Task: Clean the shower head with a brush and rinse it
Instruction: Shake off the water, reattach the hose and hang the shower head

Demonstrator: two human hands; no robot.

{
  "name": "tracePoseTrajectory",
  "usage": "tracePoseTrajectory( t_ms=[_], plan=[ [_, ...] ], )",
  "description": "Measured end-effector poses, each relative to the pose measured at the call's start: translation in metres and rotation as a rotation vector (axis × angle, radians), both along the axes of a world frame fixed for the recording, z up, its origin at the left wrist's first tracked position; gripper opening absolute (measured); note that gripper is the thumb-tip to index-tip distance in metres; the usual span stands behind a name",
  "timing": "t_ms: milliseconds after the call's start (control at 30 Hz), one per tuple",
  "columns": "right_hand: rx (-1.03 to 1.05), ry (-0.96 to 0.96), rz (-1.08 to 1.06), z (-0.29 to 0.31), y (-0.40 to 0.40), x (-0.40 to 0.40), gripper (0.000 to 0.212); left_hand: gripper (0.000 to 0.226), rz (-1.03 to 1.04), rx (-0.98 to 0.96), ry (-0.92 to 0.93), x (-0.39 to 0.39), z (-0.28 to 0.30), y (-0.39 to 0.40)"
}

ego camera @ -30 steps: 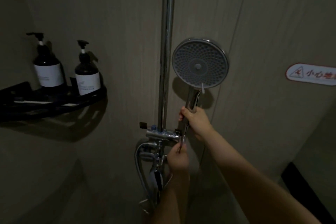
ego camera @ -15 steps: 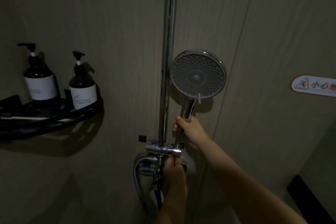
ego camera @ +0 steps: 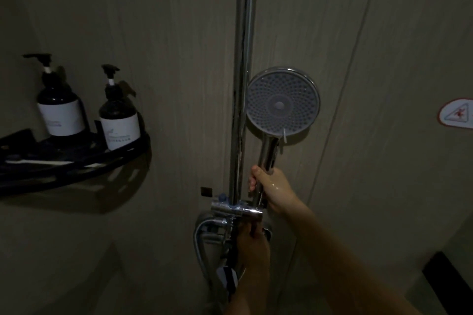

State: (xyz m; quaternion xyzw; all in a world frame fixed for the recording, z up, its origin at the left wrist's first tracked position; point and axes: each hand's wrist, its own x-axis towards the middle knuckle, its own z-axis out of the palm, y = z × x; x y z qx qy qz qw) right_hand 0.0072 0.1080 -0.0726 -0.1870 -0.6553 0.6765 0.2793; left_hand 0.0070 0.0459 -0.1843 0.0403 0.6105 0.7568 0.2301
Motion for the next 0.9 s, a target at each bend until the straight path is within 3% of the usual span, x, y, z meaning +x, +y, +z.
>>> tracePoseTrajectory(
  t_ms=[67,133,267,567,733,900],
  plan=[
    [0.027,-0.005,0.01,0.002,-0.001,0.0,0.033,0.027,0.043,0.015,-0.062,-0.001,0.005,0.003],
    [0.055,-0.021,0.007,0.003,-0.001,-0.001,0.036,0.028,0.09,-0.104,-0.045,-0.002,0.009,0.003],
    [0.061,-0.061,-0.022,0.0,0.001,-0.002,0.039,0.018,0.046,0.034,-0.147,-0.003,-0.004,0.004],
    [0.056,-0.075,0.018,0.001,0.0,-0.005,0.04,0.011,-0.054,-0.012,0.07,-0.001,0.011,-0.007],
    [0.025,-0.076,0.03,0.006,-0.002,-0.002,0.03,0.024,-0.167,-0.02,0.113,-0.004,0.008,-0.012],
    [0.037,-0.104,-0.108,0.004,-0.018,0.0,0.021,0.007,-0.17,-0.013,0.124,-0.003,0.009,-0.016]
  ],
)
